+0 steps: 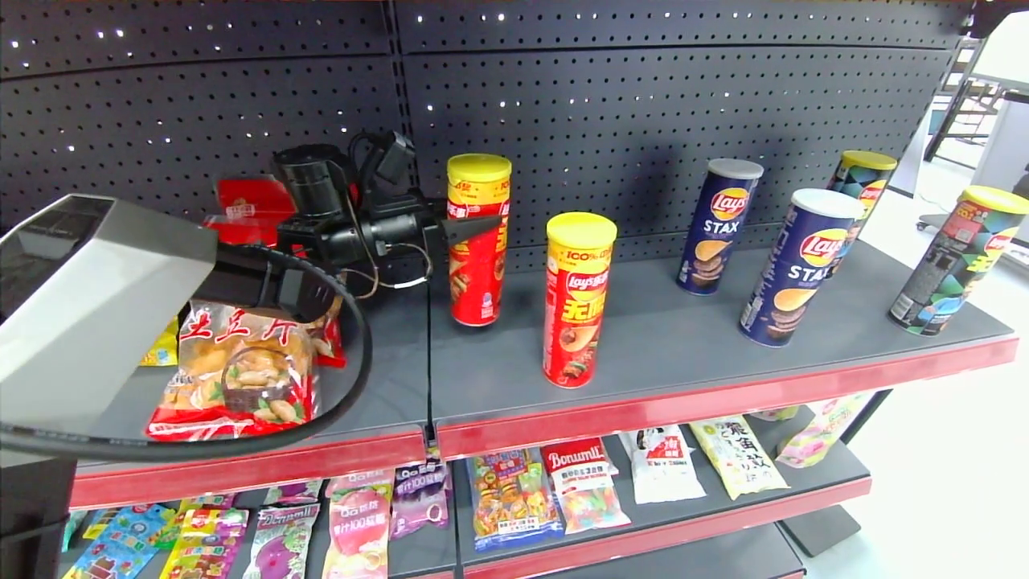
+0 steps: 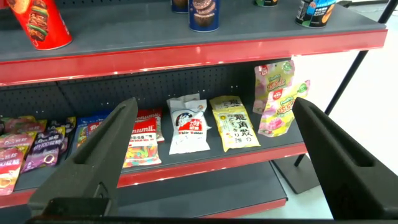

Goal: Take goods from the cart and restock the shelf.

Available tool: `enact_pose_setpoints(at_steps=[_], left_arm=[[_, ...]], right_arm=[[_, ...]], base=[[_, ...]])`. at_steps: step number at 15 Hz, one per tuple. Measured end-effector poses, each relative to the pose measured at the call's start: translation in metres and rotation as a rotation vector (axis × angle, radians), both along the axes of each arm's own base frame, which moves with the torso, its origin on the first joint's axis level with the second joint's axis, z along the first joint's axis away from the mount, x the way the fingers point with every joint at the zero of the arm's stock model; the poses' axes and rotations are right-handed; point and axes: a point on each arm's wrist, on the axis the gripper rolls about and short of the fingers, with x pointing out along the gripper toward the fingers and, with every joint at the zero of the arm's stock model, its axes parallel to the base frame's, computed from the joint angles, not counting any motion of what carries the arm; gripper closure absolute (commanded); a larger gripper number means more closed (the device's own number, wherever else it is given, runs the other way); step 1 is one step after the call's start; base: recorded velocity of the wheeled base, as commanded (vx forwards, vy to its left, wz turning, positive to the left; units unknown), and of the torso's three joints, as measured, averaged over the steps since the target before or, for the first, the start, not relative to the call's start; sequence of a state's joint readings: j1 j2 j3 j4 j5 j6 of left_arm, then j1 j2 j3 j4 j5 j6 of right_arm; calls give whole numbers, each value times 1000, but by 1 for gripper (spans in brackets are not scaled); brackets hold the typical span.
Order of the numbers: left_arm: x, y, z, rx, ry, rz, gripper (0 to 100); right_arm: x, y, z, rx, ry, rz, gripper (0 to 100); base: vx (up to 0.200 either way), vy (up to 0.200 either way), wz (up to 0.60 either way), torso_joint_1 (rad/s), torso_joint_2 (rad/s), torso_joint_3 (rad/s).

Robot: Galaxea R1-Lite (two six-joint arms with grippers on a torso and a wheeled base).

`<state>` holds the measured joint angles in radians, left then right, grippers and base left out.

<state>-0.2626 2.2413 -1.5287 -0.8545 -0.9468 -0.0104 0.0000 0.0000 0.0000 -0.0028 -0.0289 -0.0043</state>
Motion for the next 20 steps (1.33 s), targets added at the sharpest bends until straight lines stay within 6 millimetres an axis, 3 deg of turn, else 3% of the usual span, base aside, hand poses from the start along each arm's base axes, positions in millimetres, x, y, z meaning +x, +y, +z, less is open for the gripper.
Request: enact_pose_setpoints(at_steps=[10, 20], left_arm=[[8, -17, -13, 12, 45, -32, 100], [31, -23, -19, -15, 10, -32, 100]], right_arm=[[0, 0, 0, 0, 0, 1, 0], [0, 0, 0, 0, 0, 1, 0]], base=[[0, 0, 0, 0, 0, 0], [0, 0, 0, 0, 0, 0]])
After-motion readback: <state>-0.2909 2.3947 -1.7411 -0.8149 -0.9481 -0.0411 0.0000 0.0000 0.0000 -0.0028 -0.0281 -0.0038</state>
